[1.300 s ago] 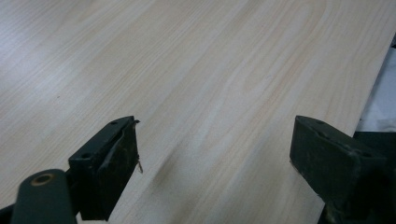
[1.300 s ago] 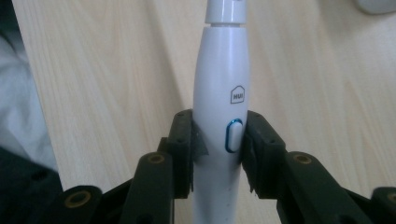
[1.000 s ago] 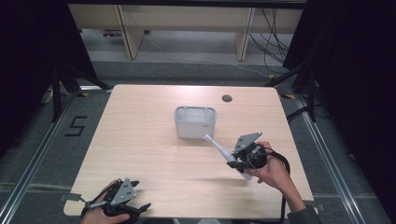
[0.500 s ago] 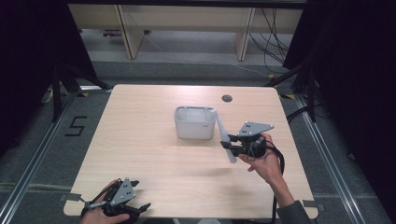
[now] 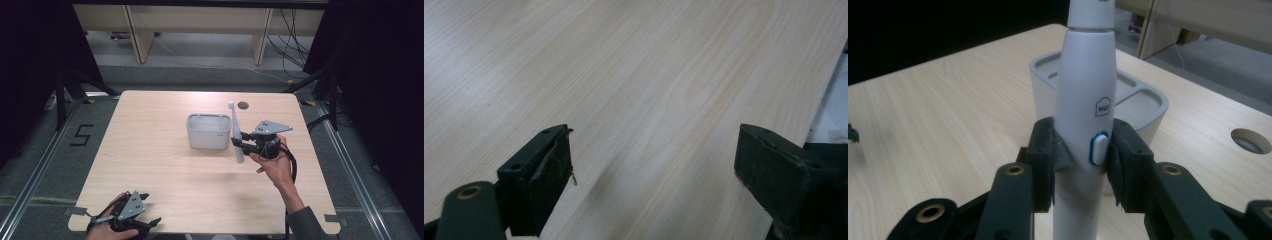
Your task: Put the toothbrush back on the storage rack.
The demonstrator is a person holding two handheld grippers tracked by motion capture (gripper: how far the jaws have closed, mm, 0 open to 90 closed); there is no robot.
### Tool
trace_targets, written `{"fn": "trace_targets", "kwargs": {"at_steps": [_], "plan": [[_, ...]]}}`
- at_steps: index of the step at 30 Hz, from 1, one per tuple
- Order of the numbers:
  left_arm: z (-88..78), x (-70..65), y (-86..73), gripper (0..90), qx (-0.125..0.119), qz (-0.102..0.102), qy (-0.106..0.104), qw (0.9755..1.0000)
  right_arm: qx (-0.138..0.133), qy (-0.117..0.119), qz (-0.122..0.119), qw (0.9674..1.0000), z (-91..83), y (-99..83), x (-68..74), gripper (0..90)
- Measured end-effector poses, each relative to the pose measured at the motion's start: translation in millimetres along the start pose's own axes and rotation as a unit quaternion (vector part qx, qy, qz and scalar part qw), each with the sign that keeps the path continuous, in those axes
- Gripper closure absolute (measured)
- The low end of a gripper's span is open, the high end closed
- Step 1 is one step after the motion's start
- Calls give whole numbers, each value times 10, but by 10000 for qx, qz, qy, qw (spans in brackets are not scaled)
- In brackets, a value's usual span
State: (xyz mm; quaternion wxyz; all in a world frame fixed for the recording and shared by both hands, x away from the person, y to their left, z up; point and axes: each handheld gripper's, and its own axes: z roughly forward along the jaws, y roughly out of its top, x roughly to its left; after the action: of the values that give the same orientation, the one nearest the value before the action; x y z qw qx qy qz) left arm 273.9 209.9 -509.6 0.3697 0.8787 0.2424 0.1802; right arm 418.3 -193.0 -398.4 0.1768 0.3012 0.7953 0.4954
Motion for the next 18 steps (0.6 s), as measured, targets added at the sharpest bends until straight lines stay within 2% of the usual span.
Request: {"fn": "trace_targets", "kwargs": {"at_steps": [1,2,5,6,8,11,12,13,17,18], "plan": [[2,-7,-1,148,-7,-45,-10,10000,0,0,0,10000,0,0,0,666],[3,-3,0,148,-7,-2,-8,10000,-31,6,115,9999,3,36,-4,666],[3,-2,0,148,-10,-9,1,10000,-133,-75,65,9999,12,74,-32,666],[6,-12,-2,148,-21,-70,2,10000,-171,-43,130,9998,15,91,-41,666],[3,-8,0,148,10,-42,22,10000,-247,3,254,9994,27,155,-57,666],[-1,1,2,147,-7,-5,-9,10000,-292,-46,224,9993,31,208,-79,666],[-5,2,5,148,28,10,5,10000,-324,-5,318,9990,38,232,-79,666],[-4,1,4,148,25,9,4,10000,-326,-34,255,9991,38,262,-96,666],[-4,3,2,148,-9,-1,-10,10000,-419,-85,340,9985,51,373,-108,666],[-6,4,5,148,14,8,6,10000,-497,-100,258,9984,59,402,-123,666]]}}
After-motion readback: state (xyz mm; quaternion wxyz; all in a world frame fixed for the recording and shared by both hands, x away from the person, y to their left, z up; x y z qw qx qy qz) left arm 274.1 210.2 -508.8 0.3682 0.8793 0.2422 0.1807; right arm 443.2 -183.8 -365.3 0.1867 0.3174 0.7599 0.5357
